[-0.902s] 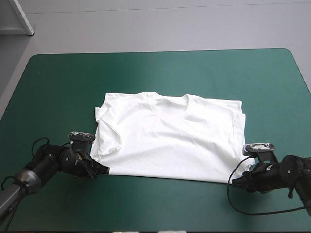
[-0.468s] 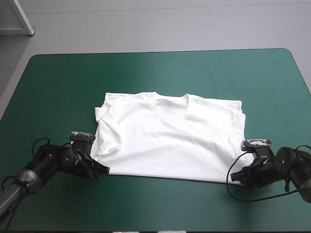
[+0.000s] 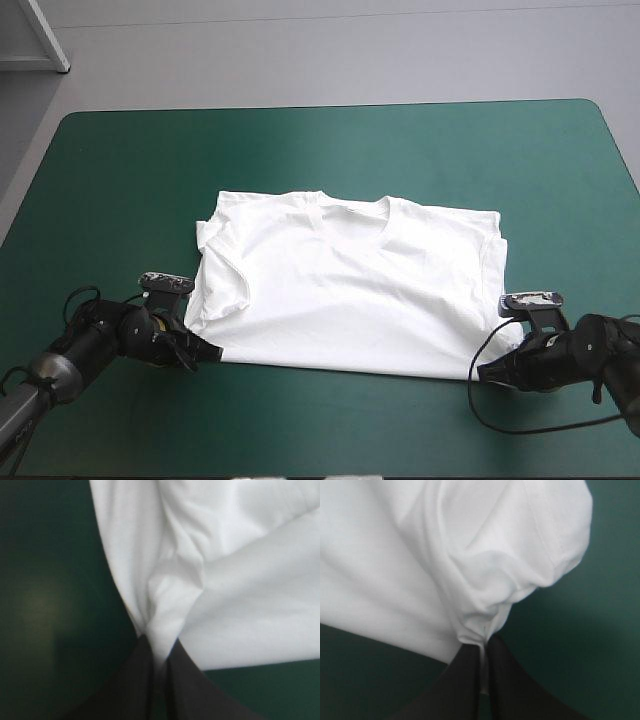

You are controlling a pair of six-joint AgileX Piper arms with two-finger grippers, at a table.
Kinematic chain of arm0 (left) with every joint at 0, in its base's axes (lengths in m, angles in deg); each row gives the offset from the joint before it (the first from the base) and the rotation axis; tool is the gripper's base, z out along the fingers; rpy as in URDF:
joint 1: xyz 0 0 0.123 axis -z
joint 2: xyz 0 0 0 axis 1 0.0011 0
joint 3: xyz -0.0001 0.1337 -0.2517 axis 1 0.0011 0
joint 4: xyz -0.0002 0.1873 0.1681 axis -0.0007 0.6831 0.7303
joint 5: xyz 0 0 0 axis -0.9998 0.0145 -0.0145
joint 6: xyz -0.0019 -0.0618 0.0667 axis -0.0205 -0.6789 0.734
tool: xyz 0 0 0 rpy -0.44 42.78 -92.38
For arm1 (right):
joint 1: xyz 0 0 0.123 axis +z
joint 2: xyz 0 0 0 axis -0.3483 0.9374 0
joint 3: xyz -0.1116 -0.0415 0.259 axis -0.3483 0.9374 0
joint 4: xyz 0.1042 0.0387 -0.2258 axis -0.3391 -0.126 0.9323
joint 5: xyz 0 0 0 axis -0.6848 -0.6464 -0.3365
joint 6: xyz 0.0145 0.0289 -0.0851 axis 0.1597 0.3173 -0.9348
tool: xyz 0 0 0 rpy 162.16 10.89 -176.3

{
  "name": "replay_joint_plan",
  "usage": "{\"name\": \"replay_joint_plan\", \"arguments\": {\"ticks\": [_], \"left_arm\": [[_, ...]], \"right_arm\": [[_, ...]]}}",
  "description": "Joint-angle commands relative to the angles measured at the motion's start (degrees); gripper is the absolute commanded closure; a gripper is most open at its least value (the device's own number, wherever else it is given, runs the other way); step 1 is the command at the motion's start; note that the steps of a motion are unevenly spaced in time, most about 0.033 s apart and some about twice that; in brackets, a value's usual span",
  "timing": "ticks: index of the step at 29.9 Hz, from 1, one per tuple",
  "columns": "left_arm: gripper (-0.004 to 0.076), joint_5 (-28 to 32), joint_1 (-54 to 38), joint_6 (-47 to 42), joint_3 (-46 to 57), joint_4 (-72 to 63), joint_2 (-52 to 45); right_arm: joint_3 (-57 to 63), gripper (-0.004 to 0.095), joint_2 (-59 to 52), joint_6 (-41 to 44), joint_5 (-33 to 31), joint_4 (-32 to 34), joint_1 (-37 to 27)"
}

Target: Fold the cloth

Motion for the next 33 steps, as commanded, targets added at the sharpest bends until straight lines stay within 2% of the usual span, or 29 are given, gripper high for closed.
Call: {"name": "replay_joint_plan", "arguments": {"ticks": [1,9,16,23,29,33], "left_arm": [[0.0705,-1.52,0.02,-0.04,-0.59,3.01,-3.74],[0.0705,-11.17,0.02,0.07,-0.69,3.86,-12.31],[0.0705,-19.13,0.02,0.07,-3.82,5.74,-21.44],[0.0705,-16.59,0.02,0.22,-14.14,5.62,-19.35],[0.0705,-15.43,0.02,3.18,-22.6,5.62,-9.15],[0.0705,-12.91,0.02,4.79,-26.58,5.62,-1.98]], "right_arm": [[-1.02,0.0914,-6.1,2.17,-3.15,2.68,-0.42],[-1.02,0.0918,-16.4,4.85,-12.1,4.71,-0.42],[-2.55,0.0925,-25.04,6.22,-16.16,3.56,-0.42],[-10.87,0.0925,-26.47,6.11,-15.54,2.67,-0.42],[-15.84,0.0925,-21.5,4.83,-11.69,2.83,-0.42],[-17.36,0.0925,-16.48,3.57,-6.4,2.62,-0.42]]}}
